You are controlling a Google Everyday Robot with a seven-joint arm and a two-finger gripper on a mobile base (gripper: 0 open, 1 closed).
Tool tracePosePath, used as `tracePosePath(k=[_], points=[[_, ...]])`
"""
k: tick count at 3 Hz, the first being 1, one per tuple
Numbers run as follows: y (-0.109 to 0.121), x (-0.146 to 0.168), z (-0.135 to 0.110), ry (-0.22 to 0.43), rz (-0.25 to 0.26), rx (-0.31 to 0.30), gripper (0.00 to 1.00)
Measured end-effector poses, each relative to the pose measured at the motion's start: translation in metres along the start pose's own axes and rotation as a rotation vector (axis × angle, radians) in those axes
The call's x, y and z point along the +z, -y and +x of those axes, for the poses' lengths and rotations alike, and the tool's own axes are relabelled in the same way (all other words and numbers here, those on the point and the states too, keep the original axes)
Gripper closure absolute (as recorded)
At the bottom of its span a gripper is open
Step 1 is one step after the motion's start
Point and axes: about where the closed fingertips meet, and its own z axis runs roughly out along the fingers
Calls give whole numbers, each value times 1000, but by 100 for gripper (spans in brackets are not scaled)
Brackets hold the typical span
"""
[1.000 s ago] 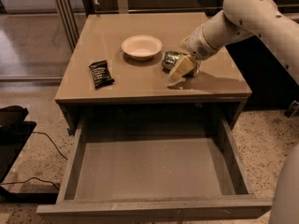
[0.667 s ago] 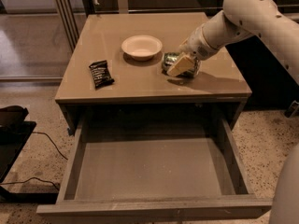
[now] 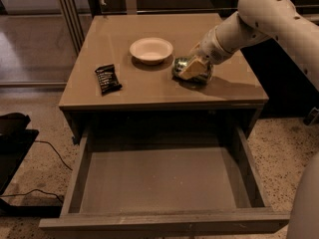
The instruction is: Place green can into top drawer
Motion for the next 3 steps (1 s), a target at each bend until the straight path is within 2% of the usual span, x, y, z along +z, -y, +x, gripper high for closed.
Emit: tracePosePath(k=[1,2,3], points=[[0,1,0,-1,-2,-1,100],[-4,-6,-6,12,-5,-22,100],[-16,-27,-14,81,4,-47,100]])
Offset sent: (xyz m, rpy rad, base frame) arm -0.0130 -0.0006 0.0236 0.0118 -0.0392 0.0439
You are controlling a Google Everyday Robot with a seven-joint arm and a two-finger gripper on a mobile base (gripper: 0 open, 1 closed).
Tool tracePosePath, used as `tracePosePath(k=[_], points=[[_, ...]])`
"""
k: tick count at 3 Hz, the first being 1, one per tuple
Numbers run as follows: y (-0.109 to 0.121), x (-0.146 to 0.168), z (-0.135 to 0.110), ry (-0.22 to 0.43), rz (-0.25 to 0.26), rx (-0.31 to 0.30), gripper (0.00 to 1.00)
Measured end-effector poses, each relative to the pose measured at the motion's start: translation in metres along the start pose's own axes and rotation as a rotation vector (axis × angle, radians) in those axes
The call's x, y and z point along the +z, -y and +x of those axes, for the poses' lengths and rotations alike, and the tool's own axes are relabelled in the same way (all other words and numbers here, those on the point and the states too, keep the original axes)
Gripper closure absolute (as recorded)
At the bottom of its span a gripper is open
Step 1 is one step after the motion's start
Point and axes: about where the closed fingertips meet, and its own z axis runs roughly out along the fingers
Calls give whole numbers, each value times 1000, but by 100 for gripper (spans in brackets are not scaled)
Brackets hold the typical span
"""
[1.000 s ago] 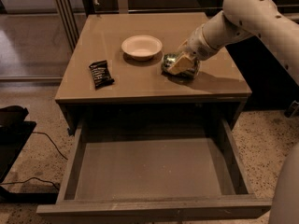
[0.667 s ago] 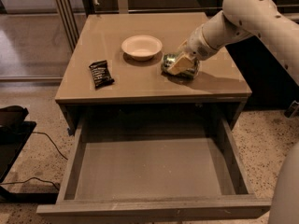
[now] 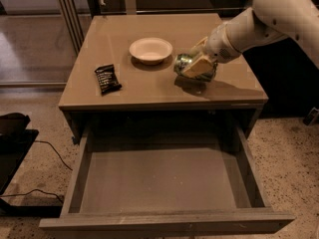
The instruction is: Place green can into top drawer
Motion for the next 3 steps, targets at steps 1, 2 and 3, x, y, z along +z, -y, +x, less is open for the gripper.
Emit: tracePosePath(k=[1,2,3], points=[[-24,-32,-10,72,22,-34,100],[-54,-59,-18,182,67,-56,100],[-85,-78,-19,329,115,-40,100]])
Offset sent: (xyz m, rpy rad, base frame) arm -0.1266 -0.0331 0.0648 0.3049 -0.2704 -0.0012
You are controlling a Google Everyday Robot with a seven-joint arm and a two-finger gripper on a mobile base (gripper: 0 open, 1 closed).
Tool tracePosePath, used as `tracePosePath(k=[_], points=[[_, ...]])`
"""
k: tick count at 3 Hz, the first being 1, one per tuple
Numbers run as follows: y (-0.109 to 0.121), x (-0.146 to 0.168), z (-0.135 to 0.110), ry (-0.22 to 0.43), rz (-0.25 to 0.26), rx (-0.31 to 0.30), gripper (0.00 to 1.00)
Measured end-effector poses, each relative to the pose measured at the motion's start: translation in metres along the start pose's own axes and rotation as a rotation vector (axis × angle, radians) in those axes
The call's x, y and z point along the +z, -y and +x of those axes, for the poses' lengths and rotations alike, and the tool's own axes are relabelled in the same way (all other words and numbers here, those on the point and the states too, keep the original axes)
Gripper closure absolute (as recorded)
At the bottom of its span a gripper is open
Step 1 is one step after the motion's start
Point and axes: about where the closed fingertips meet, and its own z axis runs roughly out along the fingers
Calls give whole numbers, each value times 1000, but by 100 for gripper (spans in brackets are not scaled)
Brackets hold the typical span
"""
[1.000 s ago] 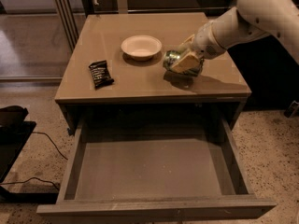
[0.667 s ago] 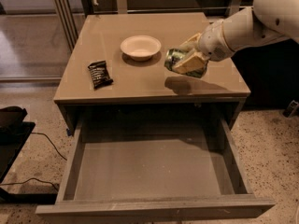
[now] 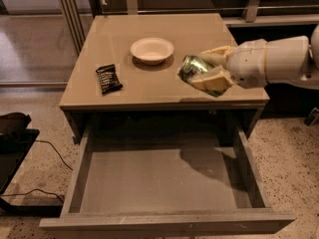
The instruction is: Place green can into top drawer
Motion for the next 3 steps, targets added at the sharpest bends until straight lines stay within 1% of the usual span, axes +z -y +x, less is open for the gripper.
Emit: tracePosePath(k=[1,2,3], points=[[-54,-29,12,90,48,61,100],[-57,-30,15,86,48,66,100],[-61,-6,44,44,22,103,100]])
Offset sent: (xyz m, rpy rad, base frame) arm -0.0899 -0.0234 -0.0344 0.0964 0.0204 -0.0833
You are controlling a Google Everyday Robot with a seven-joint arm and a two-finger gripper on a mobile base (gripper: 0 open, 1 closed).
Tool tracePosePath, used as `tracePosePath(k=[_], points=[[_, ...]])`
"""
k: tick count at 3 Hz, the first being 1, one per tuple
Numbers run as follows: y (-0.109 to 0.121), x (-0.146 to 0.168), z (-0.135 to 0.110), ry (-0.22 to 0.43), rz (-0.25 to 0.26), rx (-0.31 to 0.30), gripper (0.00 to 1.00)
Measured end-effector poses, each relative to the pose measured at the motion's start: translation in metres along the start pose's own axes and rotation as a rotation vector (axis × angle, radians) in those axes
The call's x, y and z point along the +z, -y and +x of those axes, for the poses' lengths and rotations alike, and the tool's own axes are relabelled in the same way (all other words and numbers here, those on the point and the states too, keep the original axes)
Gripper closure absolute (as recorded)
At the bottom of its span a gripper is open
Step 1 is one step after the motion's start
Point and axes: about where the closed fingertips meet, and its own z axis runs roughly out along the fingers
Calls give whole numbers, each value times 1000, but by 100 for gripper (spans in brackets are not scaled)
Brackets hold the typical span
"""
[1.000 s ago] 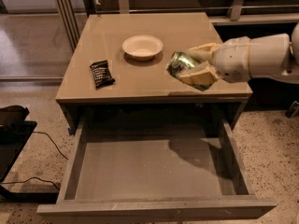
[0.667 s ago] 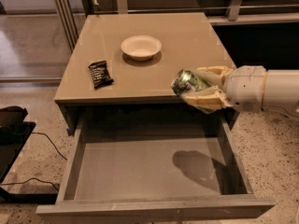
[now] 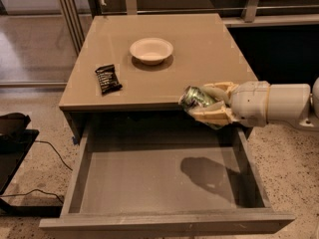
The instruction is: Place green can into top drawer
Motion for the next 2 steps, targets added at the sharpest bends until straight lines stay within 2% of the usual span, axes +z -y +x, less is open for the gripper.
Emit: tracePosePath(k=[2], points=[[-41,49,108,-122,-107,166,100]])
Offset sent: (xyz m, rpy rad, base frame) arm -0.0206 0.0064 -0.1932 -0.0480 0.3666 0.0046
